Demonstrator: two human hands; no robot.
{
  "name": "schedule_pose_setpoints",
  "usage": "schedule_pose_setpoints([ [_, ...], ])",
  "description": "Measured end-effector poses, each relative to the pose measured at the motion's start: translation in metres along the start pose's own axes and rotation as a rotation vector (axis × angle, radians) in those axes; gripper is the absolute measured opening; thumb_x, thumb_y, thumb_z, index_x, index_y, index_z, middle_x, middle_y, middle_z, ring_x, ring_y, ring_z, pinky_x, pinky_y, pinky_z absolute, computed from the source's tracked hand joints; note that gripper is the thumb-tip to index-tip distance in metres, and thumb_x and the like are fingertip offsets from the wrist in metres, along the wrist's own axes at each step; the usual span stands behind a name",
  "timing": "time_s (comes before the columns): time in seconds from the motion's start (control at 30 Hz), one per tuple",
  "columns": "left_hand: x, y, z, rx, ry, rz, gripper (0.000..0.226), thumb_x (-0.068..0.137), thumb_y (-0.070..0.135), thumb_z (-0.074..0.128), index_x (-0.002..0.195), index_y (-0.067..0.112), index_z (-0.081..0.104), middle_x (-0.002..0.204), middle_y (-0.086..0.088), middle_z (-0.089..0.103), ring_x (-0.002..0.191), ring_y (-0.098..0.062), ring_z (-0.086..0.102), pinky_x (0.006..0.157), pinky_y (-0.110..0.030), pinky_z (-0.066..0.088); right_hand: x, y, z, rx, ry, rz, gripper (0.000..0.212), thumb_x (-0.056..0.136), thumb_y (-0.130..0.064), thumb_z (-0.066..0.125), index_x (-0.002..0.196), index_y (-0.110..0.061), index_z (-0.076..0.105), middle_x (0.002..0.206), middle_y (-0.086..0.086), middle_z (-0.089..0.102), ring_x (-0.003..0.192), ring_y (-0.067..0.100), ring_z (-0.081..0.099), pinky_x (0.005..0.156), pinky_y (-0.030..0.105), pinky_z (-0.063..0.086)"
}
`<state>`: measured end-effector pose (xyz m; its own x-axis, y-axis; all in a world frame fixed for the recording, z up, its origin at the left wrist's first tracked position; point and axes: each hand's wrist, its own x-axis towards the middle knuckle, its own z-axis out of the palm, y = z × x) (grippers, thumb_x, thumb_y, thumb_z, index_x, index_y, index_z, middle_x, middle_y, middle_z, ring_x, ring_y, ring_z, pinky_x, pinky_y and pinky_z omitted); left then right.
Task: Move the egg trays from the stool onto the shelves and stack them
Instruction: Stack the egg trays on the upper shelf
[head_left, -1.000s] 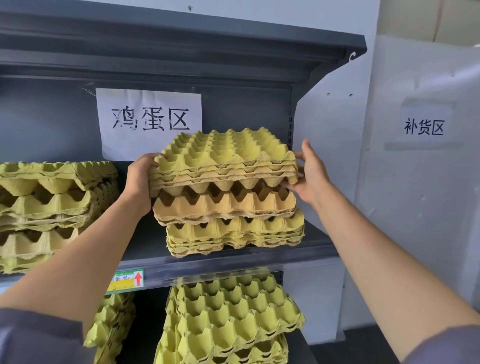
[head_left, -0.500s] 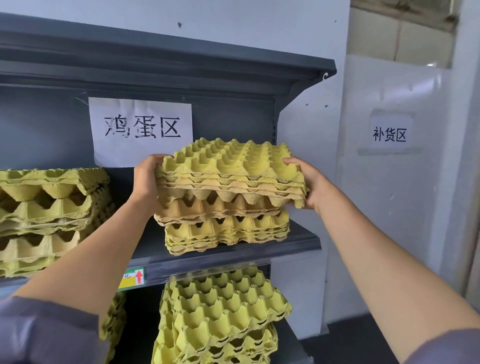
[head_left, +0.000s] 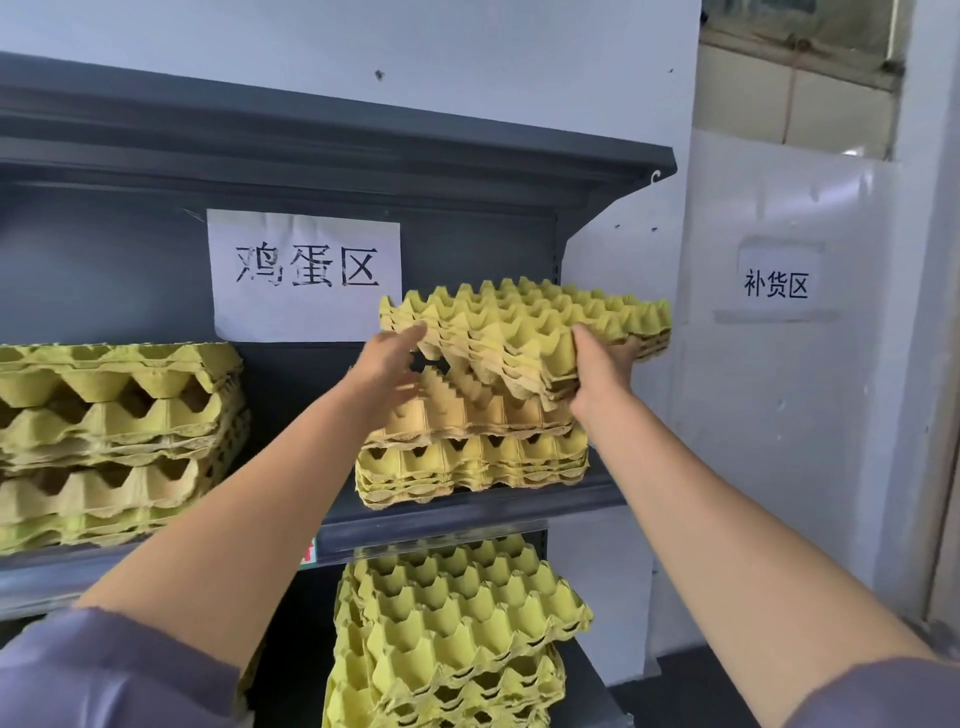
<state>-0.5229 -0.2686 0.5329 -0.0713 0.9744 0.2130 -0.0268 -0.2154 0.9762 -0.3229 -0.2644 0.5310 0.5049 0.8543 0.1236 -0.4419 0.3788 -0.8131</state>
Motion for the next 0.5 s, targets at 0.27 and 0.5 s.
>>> schedule_pose_setpoints([
  [0.27, -0.016, -0.002, 0.04, -0.293, -0.063, -0.165, 0.047, 0.081, 0.034, 0.07, 0.114, 0.012, 0.046, 0.1, -0.009, 0.056, 0.093, -0.03, 0.059, 0.064, -0.044, 0.054, -0.035, 0.029, 0.036, -0.244, -0.019, -0.093, 0.09, 0.085, -0.028, 0.064, 0.151, -0.033, 0.003, 0.145, 0.013, 0.026, 0.098, 0.025, 0.042, 0.077, 0.033, 0.037],
  [0.5, 0.008, -0.001, 0.034, -0.399, 0.091, -0.139, 0.047, 0.085, 0.005, 0.047, 0.132, 0.009, 0.04, 0.115, -0.019, 0.056, 0.092, -0.036, 0.061, 0.056, -0.051, 0.054, -0.041, 0.03, 0.045, -0.333, -0.07, -0.09, 0.088, 0.087, -0.028, 0.065, 0.151, -0.029, 0.006, 0.144, 0.009, 0.031, 0.073, 0.011, 0.038, 0.061, 0.022, 0.033],
])
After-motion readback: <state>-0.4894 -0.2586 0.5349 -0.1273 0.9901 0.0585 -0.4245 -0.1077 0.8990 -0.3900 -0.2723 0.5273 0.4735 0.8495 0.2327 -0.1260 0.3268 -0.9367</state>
